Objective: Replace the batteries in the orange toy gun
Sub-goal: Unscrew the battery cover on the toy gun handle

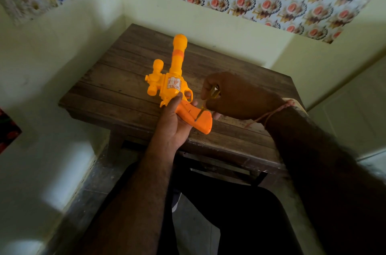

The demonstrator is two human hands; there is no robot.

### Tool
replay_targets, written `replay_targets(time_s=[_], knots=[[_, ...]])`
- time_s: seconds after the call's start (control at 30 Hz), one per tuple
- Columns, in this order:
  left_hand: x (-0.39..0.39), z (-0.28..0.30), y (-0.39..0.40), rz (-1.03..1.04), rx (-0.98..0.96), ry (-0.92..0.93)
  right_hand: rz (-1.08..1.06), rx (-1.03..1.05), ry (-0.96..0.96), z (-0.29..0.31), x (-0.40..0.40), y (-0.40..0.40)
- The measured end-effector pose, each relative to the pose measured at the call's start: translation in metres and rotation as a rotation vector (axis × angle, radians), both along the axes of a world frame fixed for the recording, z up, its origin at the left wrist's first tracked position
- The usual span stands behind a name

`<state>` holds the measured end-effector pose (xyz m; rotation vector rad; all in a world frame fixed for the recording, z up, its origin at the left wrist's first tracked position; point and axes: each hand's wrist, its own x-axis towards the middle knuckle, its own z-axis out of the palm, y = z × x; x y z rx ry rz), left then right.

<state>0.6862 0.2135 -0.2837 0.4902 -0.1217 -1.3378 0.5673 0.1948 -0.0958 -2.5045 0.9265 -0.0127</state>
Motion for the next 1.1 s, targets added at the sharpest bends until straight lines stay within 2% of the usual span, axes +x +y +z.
replay_targets(time_s=[0.1,0.23,0.37,0.6,0.77,0.9,1.1], knots=[[-0.001,0.001,0.0,0.022,0.029,-0.033,-0.048,0.046,-0.03,-0.003,0.002,0.0],[0.0,0.005,0.002,0.049,0.011,-0.072,-0.059,-0.078,-0.005,-0.004,0.001,-0.005],[-0.001,0.008,0.005,0.048,-0.032,-0.083,0.02,-0.225,0.067,-0.003,-0.003,-0.01],[-0.002,0.011,0.005,0.047,-0.025,-0.068,0.04,-0.226,0.064,-0.007,0.002,-0.006],[-0.002,0.01,0.006,0.056,-0.01,-0.081,0.059,-0.445,0.08,-0.013,0.001,-0.005],[-0.003,0.014,0.007,0.059,-0.012,-0.071,-0.038,-0.277,-0.062,-0.012,0.001,-0.005],[-0.004,0.016,0.007,0.061,-0.008,-0.064,-0.006,-0.226,-0.046,-0.013,0.001,-0.006]])
